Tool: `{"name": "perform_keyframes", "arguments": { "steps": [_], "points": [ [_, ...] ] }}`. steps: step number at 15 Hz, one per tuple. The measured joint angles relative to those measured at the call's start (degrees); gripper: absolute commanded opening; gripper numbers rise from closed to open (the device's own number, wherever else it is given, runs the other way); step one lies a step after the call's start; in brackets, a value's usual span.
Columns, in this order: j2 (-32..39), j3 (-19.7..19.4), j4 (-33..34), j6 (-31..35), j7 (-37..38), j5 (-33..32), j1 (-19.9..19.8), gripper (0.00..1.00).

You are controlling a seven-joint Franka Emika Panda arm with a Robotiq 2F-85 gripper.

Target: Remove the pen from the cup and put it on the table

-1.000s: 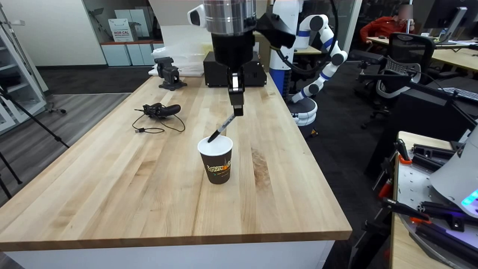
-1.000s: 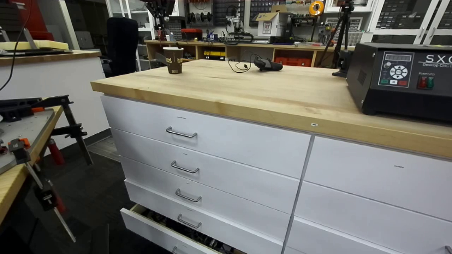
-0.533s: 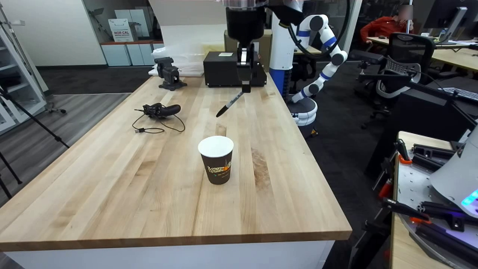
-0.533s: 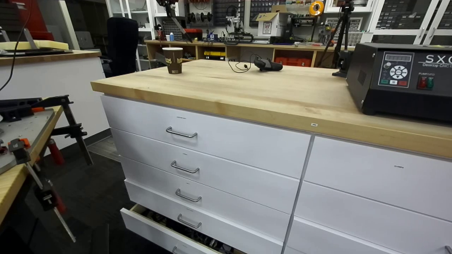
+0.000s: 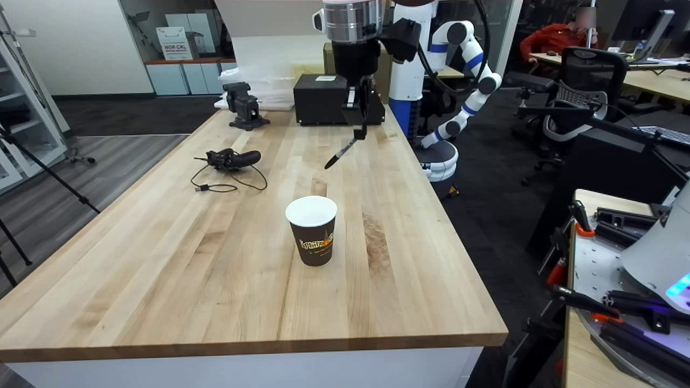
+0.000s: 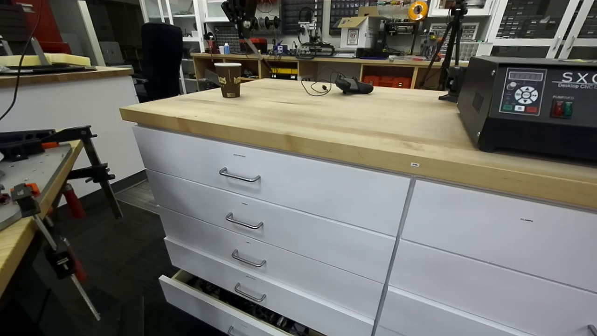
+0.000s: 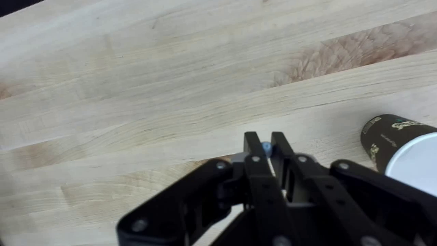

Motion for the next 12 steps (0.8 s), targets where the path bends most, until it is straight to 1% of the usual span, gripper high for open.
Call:
{"name": "perform_keyframes", "arguments": {
  "steps": [5, 6, 7, 8, 9, 10, 12],
  "points": [
    [5.7, -3.4, 6.5, -0.1, 0.0, -0.1, -1.6, 0.03],
    [6.6, -4.1, 7.6, -0.1, 0.0, -0.1, -2.0, 0.07],
    [7.6, -4.7, 8.7, -0.2, 0.0, -0.1, -2.3, 0.20],
    [8.4, -5.2, 9.7, -0.2, 0.0, -0.1, -2.7, 0.38],
    [9.1, -5.5, 10.6, -0.3, 0.0, 0.0, -3.0, 0.43],
    [9.7, -5.8, 11.4, -0.4, 0.0, 0.0, -3.3, 0.51],
    [10.6, -6.3, 12.6, -0.6, 0.0, 0.0, -3.5, 0.62]
  ]
}}
